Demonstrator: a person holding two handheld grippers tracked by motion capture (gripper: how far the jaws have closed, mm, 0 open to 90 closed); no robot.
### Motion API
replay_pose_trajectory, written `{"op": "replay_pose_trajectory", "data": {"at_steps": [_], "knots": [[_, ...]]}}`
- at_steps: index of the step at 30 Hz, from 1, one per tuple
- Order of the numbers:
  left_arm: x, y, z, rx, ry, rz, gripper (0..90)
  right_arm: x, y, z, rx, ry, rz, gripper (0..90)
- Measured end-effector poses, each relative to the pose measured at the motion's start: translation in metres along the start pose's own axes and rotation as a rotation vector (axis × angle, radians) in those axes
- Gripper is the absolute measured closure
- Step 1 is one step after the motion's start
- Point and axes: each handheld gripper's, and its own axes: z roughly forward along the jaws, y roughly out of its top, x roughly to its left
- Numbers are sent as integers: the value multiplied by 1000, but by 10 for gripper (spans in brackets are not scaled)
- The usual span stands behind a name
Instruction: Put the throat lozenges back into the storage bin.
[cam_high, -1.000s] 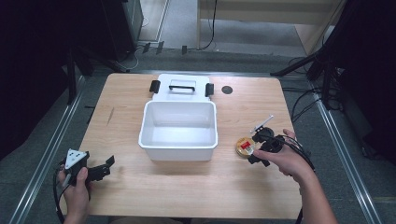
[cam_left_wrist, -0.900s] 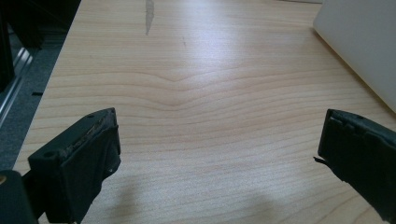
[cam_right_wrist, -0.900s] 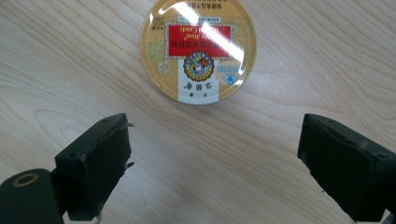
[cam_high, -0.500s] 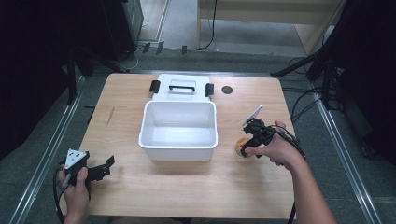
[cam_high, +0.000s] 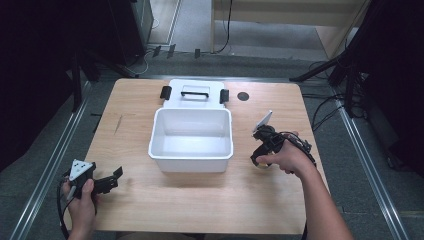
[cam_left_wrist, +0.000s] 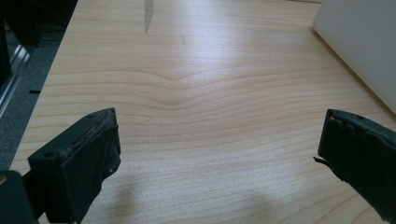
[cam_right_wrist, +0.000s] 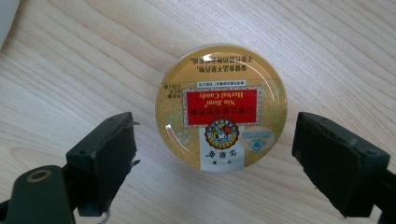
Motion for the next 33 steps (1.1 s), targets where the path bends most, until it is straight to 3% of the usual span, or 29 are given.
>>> {"op": "replay_pose_trajectory", "data": {"at_steps": [8, 13, 25, 33], "knots": [[0, 0, 0, 0, 0, 0, 0, -1, 4, 0, -2, 8, 18, 180], [0, 0, 0, 1, 0, 2, 0, -1, 7, 4, 11, 16, 31, 133], [0, 0, 0, 0, -2, 0, 0, -1, 14, 19, 48, -24, 57, 131], [0, 0, 0, 0, -1, 0, 0, 0, 13, 25, 43, -14, 60, 203]]}}
